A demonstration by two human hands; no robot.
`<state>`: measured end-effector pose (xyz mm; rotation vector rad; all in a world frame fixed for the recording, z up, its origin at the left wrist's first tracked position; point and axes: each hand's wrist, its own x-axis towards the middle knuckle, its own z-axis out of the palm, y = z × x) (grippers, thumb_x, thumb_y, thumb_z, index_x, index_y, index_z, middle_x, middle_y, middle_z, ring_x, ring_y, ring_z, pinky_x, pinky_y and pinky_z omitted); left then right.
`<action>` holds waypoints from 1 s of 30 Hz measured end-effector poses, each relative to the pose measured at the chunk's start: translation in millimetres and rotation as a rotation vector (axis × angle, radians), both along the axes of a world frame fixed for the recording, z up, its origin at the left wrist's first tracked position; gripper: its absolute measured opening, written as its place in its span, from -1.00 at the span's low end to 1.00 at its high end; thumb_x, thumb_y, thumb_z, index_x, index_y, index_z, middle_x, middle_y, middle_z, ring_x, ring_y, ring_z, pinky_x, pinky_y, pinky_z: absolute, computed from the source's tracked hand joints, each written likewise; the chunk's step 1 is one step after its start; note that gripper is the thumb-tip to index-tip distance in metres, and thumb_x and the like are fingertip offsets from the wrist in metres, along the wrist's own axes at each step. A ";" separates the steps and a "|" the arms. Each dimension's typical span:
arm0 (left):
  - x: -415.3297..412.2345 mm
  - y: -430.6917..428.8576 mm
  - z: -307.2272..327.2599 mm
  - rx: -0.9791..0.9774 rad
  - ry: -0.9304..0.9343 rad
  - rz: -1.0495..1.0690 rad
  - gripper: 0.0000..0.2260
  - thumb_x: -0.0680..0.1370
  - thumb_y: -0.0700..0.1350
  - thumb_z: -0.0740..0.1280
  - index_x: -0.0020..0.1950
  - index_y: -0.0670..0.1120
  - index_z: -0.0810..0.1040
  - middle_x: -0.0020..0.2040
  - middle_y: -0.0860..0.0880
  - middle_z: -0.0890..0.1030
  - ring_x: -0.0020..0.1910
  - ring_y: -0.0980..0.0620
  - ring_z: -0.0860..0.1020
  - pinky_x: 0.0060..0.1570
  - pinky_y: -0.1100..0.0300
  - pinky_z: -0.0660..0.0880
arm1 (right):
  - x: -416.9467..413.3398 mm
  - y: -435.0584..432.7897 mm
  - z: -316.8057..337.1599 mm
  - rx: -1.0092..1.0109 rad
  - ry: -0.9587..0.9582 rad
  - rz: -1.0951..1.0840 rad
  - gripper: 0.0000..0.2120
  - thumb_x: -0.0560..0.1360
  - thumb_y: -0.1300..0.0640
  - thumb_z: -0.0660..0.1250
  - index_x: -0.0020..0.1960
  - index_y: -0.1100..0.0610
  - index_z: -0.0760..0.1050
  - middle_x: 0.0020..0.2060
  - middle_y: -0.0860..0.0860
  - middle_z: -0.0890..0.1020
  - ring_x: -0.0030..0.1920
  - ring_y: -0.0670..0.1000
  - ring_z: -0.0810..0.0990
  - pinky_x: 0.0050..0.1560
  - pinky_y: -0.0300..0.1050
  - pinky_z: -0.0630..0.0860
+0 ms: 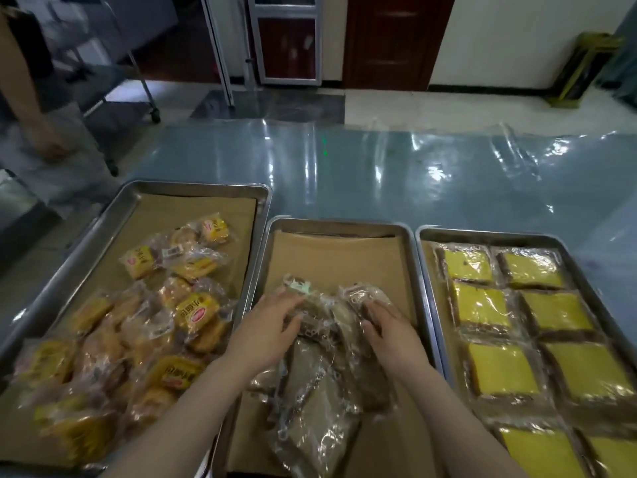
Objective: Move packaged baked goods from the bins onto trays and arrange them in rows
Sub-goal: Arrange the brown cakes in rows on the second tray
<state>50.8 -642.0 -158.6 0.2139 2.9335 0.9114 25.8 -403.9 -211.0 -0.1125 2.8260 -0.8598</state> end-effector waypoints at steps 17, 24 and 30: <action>-101.3 0.9 -47.5 -0.306 -0.528 -0.224 -0.19 0.47 0.05 0.32 0.54 0.15 -0.16 0.51 0.04 -0.35 0.45 0.07 -0.38 0.44 -0.03 -0.27 | -143.3 -13.2 -36.3 0.446 0.319 0.287 -0.45 0.50 0.25 -0.02 0.46 -0.05 0.22 0.54 0.01 0.10 0.52 0.09 -0.18 0.36 0.26 -0.47; -90.7 -0.1 -56.3 -0.255 -0.199 0.006 -0.37 0.45 -0.13 0.30 0.49 0.10 0.19 0.52 0.02 0.18 0.48 0.04 0.16 0.38 0.17 0.21 | -140.2 8.9 -53.3 0.496 0.272 0.405 -0.41 0.56 -0.20 -0.20 0.53 -0.10 -0.28 0.50 0.10 -0.31 0.43 0.13 -0.49 0.42 0.22 -0.38; -74.7 -4.6 -59.8 -0.181 0.057 0.182 -0.75 0.54 0.01 0.30 0.18 0.06 0.38 -0.02 0.07 0.60 -0.16 0.06 0.58 -0.23 0.14 0.50 | -133.6 8.6 -48.7 0.372 0.281 0.350 -0.45 0.58 -0.16 0.03 0.53 -0.11 0.02 0.55 0.06 -0.03 0.52 0.09 -0.23 0.47 0.18 -0.26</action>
